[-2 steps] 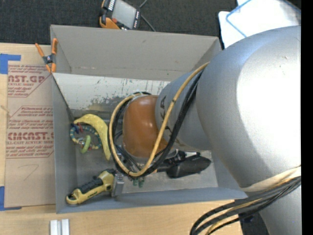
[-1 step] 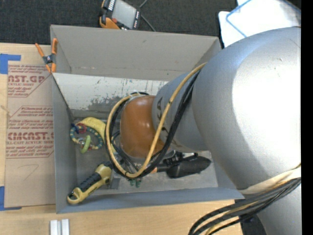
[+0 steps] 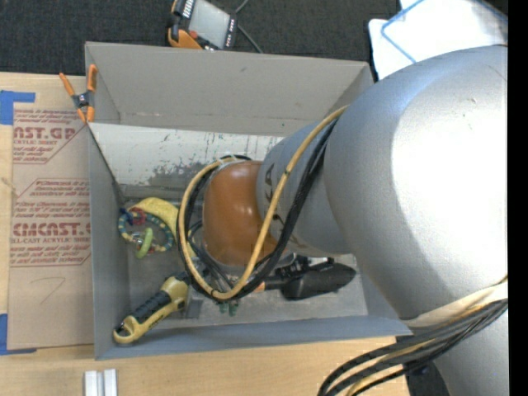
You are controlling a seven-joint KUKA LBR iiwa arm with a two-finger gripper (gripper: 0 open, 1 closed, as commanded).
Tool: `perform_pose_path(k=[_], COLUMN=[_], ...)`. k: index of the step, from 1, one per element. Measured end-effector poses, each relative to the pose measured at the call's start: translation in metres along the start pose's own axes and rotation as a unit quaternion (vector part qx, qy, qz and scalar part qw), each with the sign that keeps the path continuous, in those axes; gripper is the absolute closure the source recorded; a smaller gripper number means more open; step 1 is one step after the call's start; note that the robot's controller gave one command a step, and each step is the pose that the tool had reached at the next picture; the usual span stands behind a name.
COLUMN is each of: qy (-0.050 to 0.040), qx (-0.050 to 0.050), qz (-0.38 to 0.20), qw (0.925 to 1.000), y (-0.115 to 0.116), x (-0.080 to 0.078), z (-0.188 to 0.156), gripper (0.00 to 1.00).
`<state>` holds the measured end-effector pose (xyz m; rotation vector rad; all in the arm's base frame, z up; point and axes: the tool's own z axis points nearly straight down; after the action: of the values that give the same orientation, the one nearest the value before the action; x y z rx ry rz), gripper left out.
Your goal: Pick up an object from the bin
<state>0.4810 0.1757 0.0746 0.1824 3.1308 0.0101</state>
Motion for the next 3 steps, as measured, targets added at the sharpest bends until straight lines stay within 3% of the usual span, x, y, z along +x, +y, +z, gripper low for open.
perform_pose_path(k=[1, 2, 3], qy=[-0.0024, 0.0021, 0.0006], qx=[-0.001, 0.002, 0.001], qz=[-0.165, -0.004, -0.088], qw=[0.9863, 1.0000, 0.9961], y=[0.006, 0.012, 0.015], x=[-0.009, -0.004, -0.010], z=[-0.049, 0.004, -0.096], gripper=[1.00, 1.00, 1.00])
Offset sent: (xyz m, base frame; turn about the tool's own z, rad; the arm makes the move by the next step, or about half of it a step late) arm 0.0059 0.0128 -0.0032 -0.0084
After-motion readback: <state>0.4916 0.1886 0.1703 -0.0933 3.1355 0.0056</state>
